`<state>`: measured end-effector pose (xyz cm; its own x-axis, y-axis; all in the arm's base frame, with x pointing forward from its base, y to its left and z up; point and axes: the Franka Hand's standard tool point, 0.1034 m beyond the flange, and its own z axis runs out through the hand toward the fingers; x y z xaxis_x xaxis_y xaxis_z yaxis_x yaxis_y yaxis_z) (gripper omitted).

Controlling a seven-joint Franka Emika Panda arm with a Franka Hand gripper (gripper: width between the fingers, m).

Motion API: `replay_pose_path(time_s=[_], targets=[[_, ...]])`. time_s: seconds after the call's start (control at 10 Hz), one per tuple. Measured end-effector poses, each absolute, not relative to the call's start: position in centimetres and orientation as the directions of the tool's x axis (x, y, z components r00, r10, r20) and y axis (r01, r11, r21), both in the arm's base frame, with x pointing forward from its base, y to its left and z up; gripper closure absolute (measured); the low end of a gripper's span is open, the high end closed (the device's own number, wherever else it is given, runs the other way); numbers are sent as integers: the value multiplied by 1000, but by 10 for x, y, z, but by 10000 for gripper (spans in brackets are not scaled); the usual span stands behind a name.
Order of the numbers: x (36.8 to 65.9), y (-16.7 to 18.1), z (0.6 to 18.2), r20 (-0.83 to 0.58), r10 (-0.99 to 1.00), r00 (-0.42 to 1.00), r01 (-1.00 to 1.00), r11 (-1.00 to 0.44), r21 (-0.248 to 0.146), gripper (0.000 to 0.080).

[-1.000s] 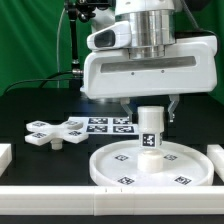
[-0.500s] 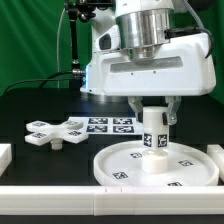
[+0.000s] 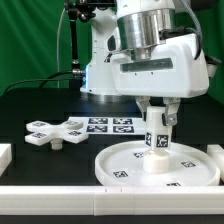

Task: Assemble round table

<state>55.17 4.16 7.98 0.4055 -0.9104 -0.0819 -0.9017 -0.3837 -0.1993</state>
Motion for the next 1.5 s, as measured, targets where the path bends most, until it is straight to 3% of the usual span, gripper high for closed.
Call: replay_pose_path(time_s=[0.2, 0.3, 0.6, 0.8, 1.0, 1.1, 1.2, 1.5], targets=[[550, 43, 79, -164, -981, 107, -980, -77, -181, 390], [548, 45, 78, -206, -977, -55, -985, 87, -148, 390], [547, 47, 78, -274, -902, -333, -927, 367, -83, 390], [548, 47, 78, -294, -851, -436, -882, 468, -47, 390], [548, 47, 78, -289, -886, -362, -915, 396, -70, 390], [550, 44, 81, -278, -922, -268, -946, 306, -104, 234], [552, 47, 83, -271, -937, -220, -958, 259, -119, 176], [552, 48, 81, -240, -971, -12, -984, 54, -172, 151]])
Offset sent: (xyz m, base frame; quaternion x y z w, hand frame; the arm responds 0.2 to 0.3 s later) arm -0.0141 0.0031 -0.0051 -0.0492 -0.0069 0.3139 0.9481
